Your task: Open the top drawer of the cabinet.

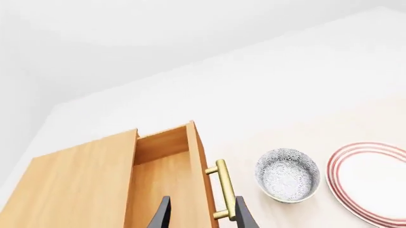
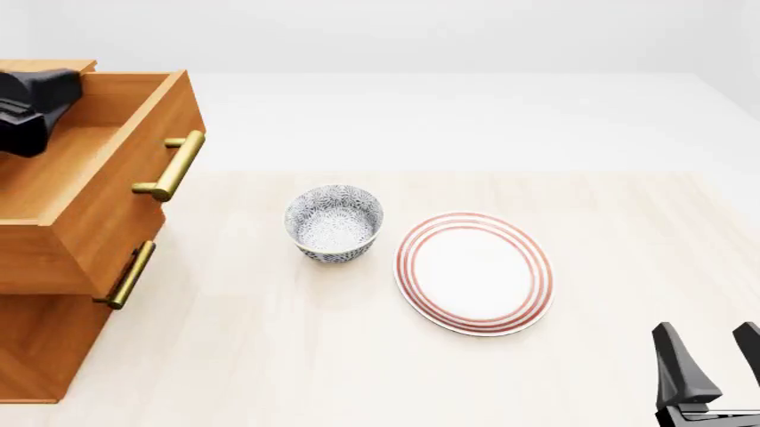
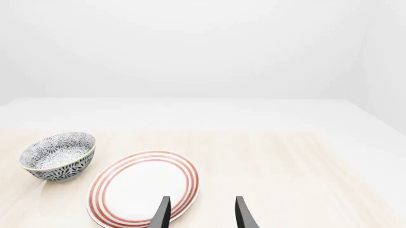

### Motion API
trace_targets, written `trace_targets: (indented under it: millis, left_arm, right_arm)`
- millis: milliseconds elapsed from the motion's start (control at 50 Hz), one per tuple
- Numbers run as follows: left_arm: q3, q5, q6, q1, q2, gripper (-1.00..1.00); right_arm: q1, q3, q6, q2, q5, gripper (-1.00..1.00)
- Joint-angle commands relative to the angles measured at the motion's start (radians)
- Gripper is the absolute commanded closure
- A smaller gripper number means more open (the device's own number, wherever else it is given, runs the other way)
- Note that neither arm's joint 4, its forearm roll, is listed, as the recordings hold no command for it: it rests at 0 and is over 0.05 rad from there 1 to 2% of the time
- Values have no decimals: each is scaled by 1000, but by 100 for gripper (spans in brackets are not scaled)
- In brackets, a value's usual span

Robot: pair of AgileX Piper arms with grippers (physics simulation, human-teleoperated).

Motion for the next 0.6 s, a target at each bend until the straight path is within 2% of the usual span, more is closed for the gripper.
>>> trace_targets:
  millis: [20,120,140,180,520,600]
  left_arm:
    - [-91,111,-64,13,65,-100]
    - [-116,159,-99,28,87,-100]
    - [-133,160,-156,-7,92,-100]
    - [-134,173,-135,6,95,-100]
    - [-153,243,-198,-16,153,-100]
    - [-159,263,-186,-5,166,-100]
  right_arm:
    - [0,0,0,0,0,-100]
    - [0,0,0,0,0,-100]
    - [0,0,0,0,0,-100]
    - [0,0,0,0,0,-100]
    - [0,0,0,0,0,-100]
    - [0,0,0,0,0,-100]
